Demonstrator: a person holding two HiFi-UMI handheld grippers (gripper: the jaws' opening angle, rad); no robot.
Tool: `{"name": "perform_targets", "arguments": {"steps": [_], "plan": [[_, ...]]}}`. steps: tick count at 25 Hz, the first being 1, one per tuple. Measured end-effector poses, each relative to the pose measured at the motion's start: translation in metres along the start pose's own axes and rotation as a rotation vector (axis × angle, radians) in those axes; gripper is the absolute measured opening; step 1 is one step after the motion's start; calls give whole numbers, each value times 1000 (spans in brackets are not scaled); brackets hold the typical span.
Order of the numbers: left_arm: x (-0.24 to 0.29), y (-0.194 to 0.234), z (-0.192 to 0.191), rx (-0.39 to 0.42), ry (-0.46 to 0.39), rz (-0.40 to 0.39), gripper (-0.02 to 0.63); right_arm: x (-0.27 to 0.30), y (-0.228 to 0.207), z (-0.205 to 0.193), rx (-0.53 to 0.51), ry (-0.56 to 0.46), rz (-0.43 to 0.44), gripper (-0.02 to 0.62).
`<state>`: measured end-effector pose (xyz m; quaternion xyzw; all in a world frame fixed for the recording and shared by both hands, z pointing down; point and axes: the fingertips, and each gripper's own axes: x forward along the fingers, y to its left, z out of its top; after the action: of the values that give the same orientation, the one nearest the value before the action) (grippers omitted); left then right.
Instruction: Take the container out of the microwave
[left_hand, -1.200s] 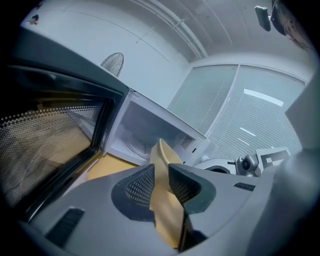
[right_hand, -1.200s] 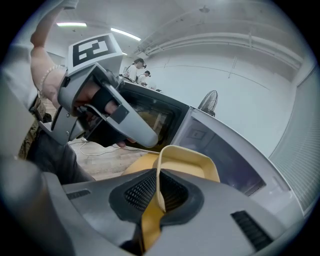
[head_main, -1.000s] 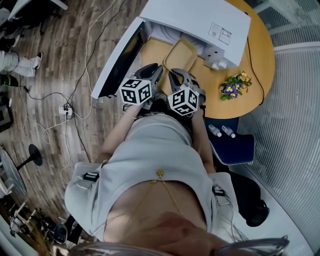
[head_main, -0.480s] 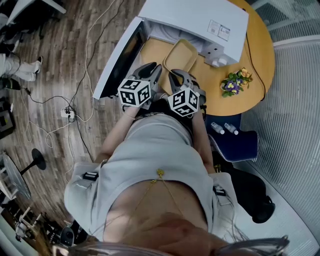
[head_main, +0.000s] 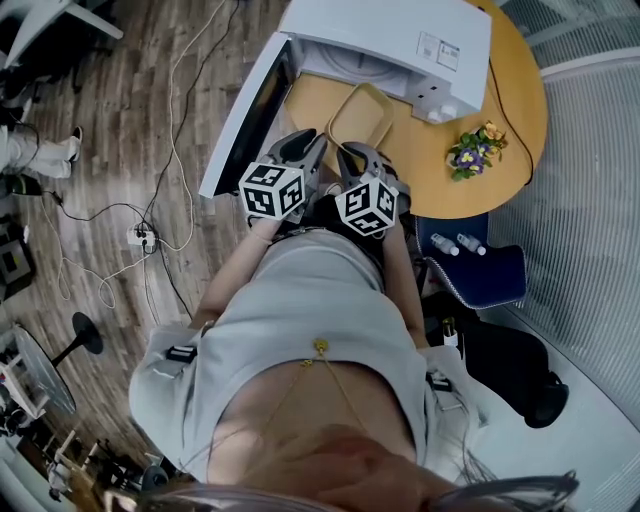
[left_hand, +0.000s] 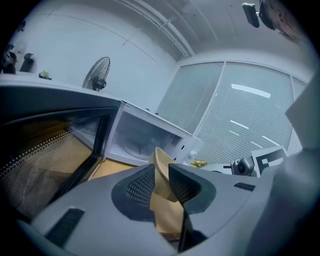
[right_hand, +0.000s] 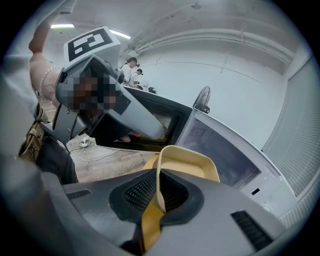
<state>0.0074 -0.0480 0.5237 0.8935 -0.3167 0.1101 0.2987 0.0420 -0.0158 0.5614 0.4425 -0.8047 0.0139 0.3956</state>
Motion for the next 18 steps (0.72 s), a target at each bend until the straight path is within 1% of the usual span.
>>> {"name": "perform_targets", "arguments": {"steps": [6,18], "plan": [[-15,-8,-7,10,8,-31,100,-9,15,0,29,12,-15,32],[-30,-11,-22,-9,16,-36,100,-20,32,0,30,27,-23,32]]}}
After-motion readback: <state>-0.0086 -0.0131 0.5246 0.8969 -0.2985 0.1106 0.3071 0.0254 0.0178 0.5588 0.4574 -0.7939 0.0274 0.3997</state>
